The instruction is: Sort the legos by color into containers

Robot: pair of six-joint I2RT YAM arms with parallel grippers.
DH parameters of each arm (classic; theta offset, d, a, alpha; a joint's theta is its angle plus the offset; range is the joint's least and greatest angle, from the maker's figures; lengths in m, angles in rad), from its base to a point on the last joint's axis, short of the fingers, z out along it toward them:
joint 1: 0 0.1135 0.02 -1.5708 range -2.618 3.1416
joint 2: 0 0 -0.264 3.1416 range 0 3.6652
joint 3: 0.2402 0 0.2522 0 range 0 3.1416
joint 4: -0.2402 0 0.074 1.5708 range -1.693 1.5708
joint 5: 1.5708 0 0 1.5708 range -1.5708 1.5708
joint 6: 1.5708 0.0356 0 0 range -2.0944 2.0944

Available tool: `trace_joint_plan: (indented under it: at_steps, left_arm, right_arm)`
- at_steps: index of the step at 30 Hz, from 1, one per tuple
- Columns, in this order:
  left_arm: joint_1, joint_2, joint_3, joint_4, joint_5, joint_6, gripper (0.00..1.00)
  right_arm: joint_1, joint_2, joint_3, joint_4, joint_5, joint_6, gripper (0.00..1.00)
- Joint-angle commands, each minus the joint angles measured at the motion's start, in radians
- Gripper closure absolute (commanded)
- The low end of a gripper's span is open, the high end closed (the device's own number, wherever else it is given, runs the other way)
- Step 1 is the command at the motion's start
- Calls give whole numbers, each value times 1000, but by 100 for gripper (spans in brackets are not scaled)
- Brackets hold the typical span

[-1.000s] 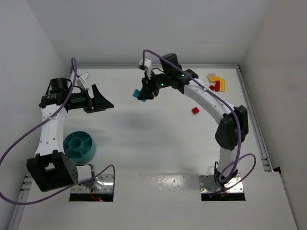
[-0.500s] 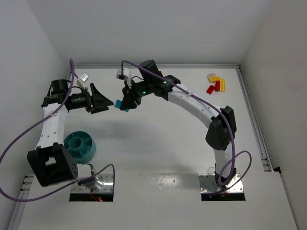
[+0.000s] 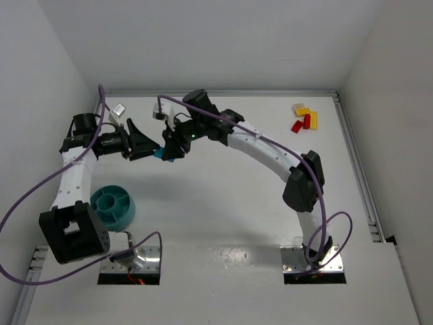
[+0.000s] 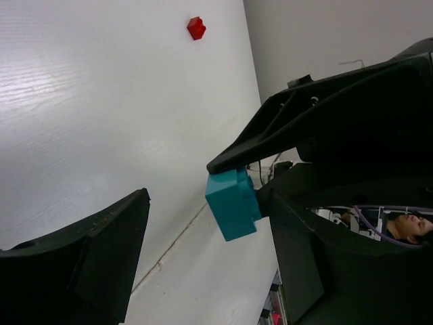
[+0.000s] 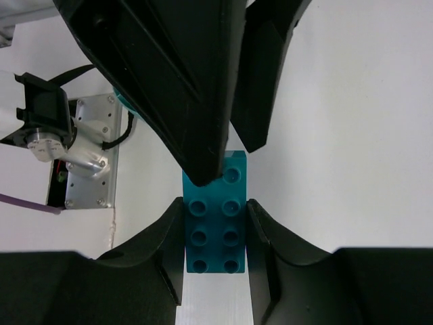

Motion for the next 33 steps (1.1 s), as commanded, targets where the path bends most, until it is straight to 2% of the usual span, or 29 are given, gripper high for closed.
trace_joint_plan:
  at_steps: [1, 4, 8, 10, 17, 22, 28, 29, 31, 32, 33]
  left_arm:
    - [-6, -25, -12, 34, 41, -10, 24]
    - [-6, -25, -21, 34, 51, -10, 31]
    - [-27, -25, -21, 43, 60, -19, 47]
    - [-38, -16, -21, 43, 86, -19, 51]
    - [-70, -7, 16, 30, 61, 7, 51]
    - [-79, -7, 25, 20, 72, 25, 64]
    - [-39, -7, 25, 20, 51, 36, 77]
    - [-30, -7, 34, 20, 51, 36, 79]
    - [2, -7, 63, -6, 51, 86, 81]
    - [17, -7, 88, -38, 61, 146, 81]
    - [31, -7, 118, -138, 61, 272, 81]
  right_arm:
    - [16, 6, 45, 19, 17, -23, 95]
    - [16, 6, 45, 28, 26, -23, 95]
    - [25, 6, 45, 52, 49, -23, 95]
    - [25, 15, 54, 63, 78, -23, 95]
    - [34, 26, 78, 72, 98, -32, 95]
    - [53, 26, 78, 72, 98, -42, 95]
    - [74, -65, -44, 143, 98, -75, 95]
    - [74, -65, -44, 143, 107, -75, 88]
    - [74, -76, -44, 111, 118, -63, 66]
    - [74, -76, -29, 94, 129, -40, 48]
    - [74, -76, -15, 71, 129, -5, 42]
